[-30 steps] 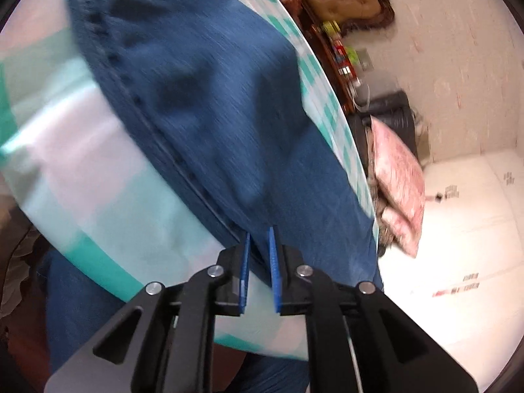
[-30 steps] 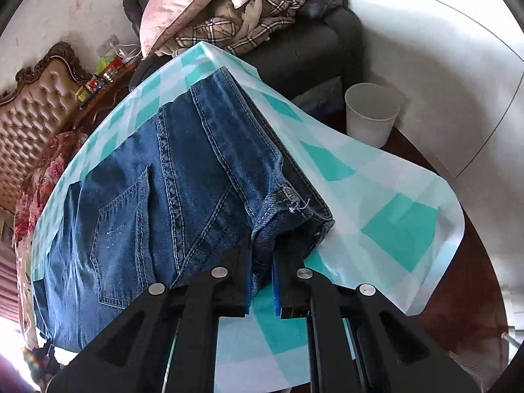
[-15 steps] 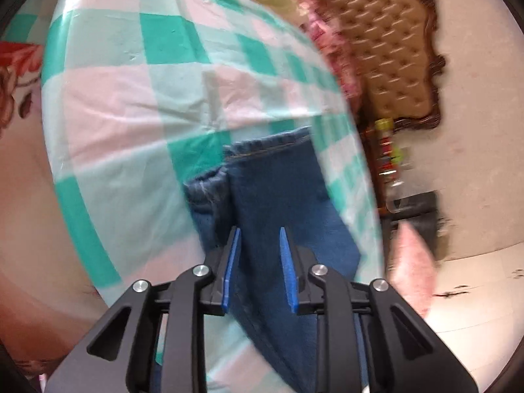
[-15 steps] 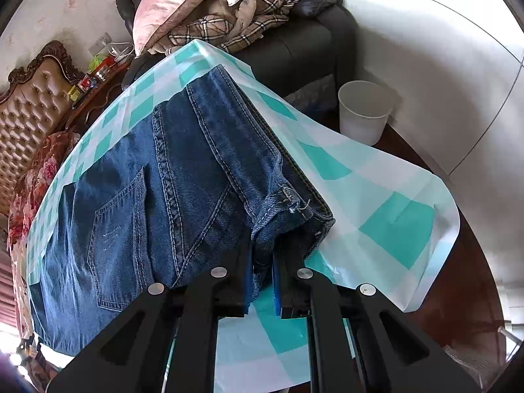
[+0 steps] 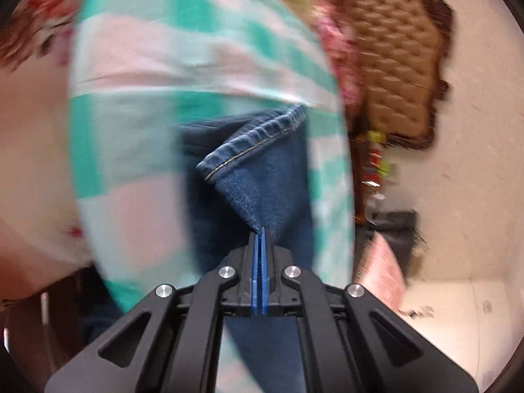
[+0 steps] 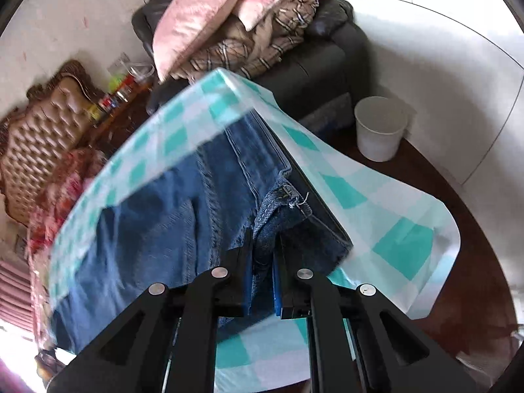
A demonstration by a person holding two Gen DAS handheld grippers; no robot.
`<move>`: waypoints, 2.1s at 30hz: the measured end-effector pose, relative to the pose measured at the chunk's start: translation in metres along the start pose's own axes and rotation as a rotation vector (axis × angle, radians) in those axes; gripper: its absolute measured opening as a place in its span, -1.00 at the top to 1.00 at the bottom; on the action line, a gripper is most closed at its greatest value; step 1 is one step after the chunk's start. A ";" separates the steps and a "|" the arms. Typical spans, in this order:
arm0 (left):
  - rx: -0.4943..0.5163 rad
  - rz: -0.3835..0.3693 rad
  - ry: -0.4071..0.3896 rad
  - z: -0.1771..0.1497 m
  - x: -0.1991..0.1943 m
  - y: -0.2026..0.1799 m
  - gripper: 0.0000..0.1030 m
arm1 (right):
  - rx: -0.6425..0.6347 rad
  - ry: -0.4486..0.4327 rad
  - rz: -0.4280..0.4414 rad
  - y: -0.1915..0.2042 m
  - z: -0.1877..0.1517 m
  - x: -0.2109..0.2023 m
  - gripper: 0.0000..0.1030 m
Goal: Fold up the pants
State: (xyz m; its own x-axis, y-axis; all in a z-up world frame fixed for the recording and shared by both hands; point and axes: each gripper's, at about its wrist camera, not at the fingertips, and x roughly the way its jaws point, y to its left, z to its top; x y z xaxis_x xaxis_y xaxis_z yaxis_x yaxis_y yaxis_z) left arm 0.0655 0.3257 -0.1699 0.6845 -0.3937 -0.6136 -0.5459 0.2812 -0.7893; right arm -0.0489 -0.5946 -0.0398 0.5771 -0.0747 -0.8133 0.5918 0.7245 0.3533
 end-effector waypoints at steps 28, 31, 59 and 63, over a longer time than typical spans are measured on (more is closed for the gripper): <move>0.244 0.105 -0.066 0.046 -0.016 -0.028 0.88 | 0.032 0.063 -0.008 -0.014 0.005 0.016 0.83; 0.256 0.184 -0.068 0.043 -0.006 -0.020 0.88 | -0.001 0.083 -0.066 -0.017 -0.001 0.031 0.83; 0.661 0.266 -0.375 -0.045 -0.053 -0.057 -0.14 | -0.096 -0.080 -0.270 -0.025 -0.007 -0.001 -0.36; 0.735 0.273 -0.326 -0.061 -0.038 -0.065 -0.25 | -0.064 0.006 -0.216 -0.029 -0.012 0.031 0.57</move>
State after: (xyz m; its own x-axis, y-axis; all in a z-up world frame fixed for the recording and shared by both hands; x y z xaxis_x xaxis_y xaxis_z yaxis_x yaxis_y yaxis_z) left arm 0.0457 0.2692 -0.0934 0.7409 0.0108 -0.6715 -0.3363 0.8714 -0.3571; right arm -0.0547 -0.6095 -0.0804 0.4371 -0.2289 -0.8698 0.6643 0.7341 0.1407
